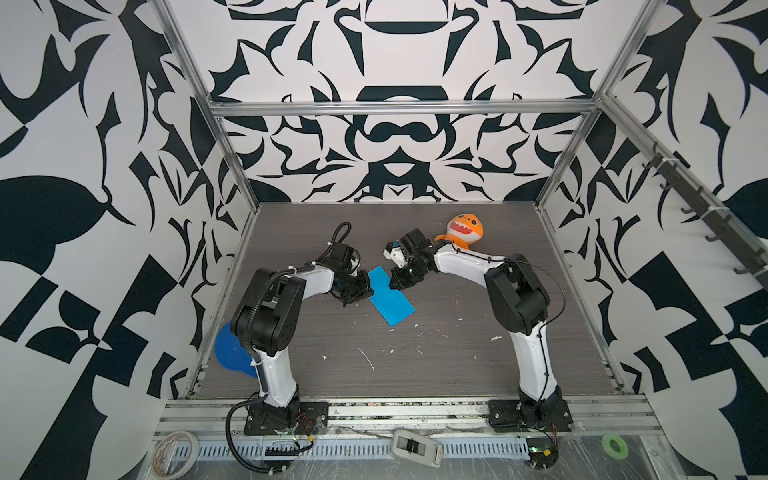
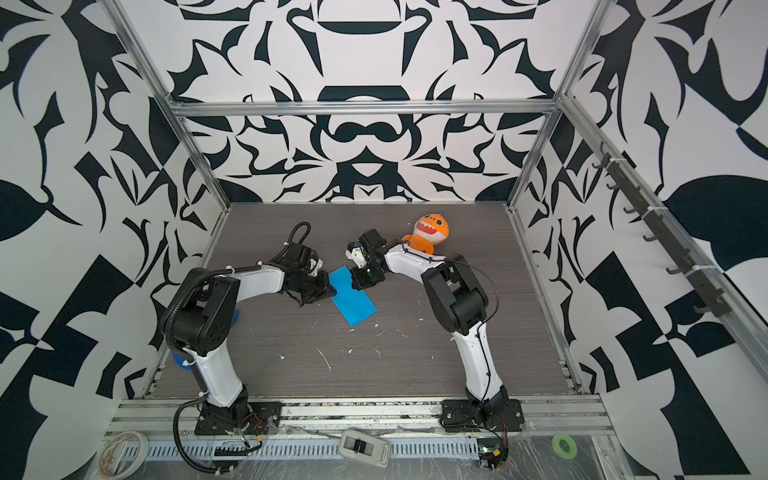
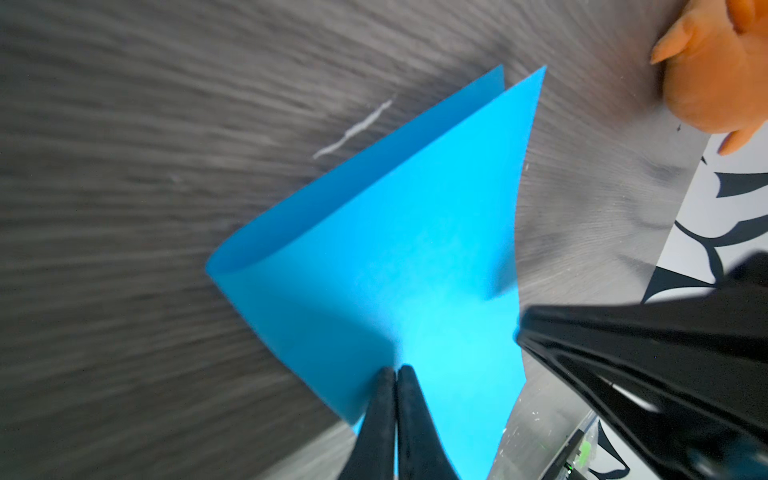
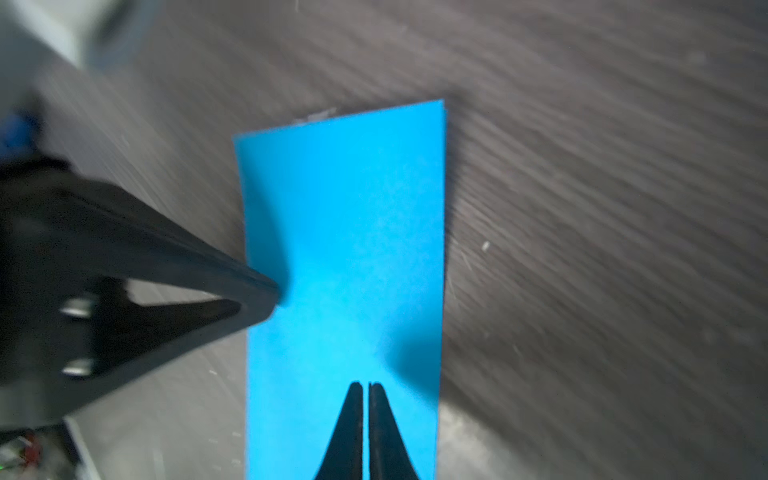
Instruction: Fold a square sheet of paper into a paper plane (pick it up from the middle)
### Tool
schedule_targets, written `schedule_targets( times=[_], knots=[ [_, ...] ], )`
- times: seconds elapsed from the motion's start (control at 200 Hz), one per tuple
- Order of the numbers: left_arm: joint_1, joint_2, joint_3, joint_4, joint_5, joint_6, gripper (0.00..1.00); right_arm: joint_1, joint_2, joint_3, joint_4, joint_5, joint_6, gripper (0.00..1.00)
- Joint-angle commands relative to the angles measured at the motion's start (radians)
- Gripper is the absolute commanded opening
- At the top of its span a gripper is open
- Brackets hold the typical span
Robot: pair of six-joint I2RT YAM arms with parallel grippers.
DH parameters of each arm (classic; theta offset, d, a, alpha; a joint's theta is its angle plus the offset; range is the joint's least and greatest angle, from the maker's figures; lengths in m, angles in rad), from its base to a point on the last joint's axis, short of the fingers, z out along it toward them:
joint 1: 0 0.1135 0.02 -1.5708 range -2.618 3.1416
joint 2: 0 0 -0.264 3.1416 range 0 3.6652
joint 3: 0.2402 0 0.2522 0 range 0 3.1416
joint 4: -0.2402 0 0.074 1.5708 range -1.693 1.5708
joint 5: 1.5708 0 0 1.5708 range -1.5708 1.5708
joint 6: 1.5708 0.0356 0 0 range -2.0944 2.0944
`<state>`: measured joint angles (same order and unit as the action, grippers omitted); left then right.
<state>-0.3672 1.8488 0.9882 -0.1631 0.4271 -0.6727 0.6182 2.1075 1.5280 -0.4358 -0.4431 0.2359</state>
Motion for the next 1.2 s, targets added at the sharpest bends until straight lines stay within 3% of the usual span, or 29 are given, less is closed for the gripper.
schedule_targets(
  times=[0.0,0.15,0.345,0.88,1.195],
  knots=[
    [-0.004,0.015,-0.048,-0.017,-0.047,0.009,0.08,0.053,-0.134,-0.081,0.1,0.028,0.293,0.1],
    [-0.005,0.015,-0.061,-0.001,-0.05,0.004,0.08,0.131,-0.16,-0.203,0.228,0.068,0.561,0.07],
    [-0.006,0.02,-0.06,0.002,-0.053,0.006,0.08,0.188,-0.138,-0.225,0.275,0.146,0.67,0.0],
    [-0.006,0.035,-0.046,0.002,-0.046,0.005,0.08,0.186,-0.06,-0.19,0.287,0.158,0.691,0.0],
    [-0.005,0.035,-0.052,-0.003,-0.065,0.004,0.08,0.188,-0.105,-0.279,0.267,0.127,0.683,0.0]
  ],
)
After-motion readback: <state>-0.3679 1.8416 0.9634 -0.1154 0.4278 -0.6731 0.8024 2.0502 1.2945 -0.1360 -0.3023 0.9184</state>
